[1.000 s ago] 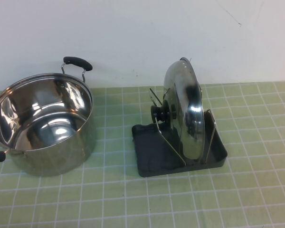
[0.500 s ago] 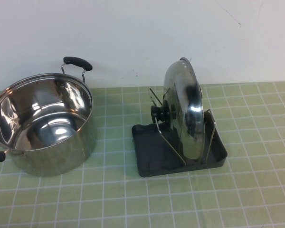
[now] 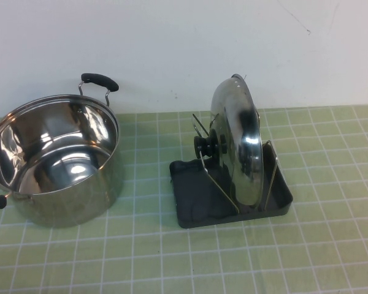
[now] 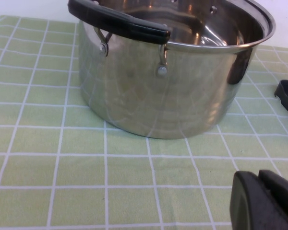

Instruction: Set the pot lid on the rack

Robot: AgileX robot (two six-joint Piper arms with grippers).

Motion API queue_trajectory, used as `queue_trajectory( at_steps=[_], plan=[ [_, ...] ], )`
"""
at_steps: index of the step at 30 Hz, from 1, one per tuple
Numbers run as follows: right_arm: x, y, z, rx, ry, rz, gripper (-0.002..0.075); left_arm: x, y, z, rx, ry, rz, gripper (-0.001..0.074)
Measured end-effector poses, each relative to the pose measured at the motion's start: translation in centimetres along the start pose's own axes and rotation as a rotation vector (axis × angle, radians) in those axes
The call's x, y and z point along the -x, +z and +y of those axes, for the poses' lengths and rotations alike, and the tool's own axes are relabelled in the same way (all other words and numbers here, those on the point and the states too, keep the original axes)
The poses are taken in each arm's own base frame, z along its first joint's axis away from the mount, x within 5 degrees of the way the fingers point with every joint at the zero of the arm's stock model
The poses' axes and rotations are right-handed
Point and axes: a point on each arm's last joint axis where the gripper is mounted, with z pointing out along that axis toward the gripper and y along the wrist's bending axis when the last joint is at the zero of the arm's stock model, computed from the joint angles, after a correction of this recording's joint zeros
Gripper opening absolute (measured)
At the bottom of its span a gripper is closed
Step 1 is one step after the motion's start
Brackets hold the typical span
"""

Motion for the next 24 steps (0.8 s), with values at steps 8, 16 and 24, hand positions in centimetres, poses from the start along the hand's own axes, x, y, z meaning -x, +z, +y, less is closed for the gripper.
queue_trajectory(
  at_steps=[8,16,24],
  plan=[
    [-2.6,0.1,-0.4,-0.214,0.045,-0.127,-0.0001,0.0,0.0,0.0,0.0,0.002,0.0,-0.0001],
    [-5.0,-0.6,-0.9,-0.47,0.103,-0.135,-0.0001,0.0,0.0,0.0,0.0,0.002,0.0,-0.0001],
    [-7.8,0.0,-0.1,-0.467,0.175,0.026,-0.0001,0.0,0.0,0.0,0.0,0.002,0.0,-0.0001]
  ],
)
